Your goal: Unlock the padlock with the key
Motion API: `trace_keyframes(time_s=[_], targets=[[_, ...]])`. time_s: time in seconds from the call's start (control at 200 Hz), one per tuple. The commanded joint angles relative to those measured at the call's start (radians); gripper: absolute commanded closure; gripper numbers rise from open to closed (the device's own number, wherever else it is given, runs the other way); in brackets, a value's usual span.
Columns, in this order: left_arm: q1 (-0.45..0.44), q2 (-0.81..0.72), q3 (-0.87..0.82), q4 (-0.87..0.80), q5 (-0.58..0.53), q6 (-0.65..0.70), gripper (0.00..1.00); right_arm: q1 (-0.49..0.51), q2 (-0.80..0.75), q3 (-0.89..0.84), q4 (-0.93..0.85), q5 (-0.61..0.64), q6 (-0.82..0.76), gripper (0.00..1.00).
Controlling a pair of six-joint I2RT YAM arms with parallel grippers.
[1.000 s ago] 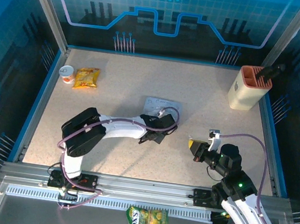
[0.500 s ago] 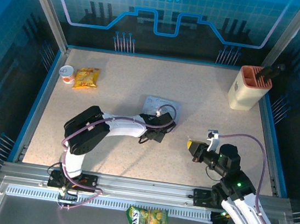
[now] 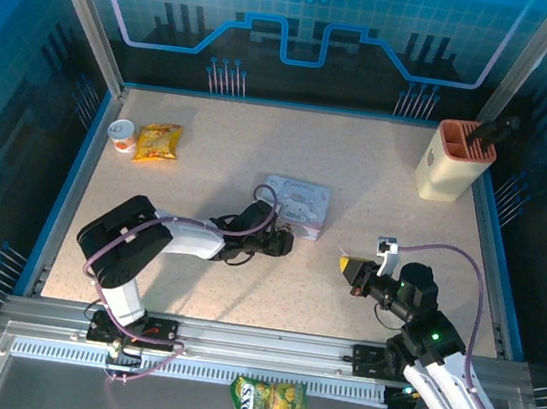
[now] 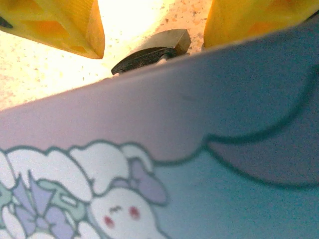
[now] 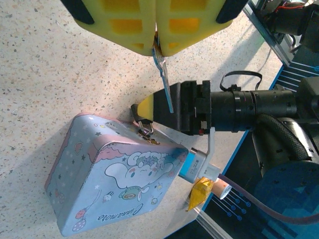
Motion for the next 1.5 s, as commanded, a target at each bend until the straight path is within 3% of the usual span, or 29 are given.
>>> trace_keyframes(time_s=[0.0, 0.53, 1.03, 1.23, 1.495], targets=[[0.043, 0.043, -0.041, 0.125, 0.029, 0.000, 0.44, -0.016, -0.007, -0.003, 0.019, -0.025, 0.015, 1.00], [0.043, 0.135, -0.006, 0.212, 0.027, 0.011, 0.63, -0.017, -0.005, -0.002, 0.028, -0.040, 0.033, 1.00], [0.042, -0.006, -0.110, 0.251, 0.133, -0.072, 0.82, 0.000, 0.037, -0.068, 0.118, -0.072, 0.128, 1.00], [0.036, -0.063, -0.200, 0.349, 0.190, -0.220, 0.83, 0.070, 0.149, -0.148, 0.304, -0.064, 0.212, 1.00], [0.033, -0.064, -0.255, 0.556, 0.299, -0.415, 0.83, 0.275, 0.463, -0.124, 0.567, 0.042, 0.234, 1.00]])
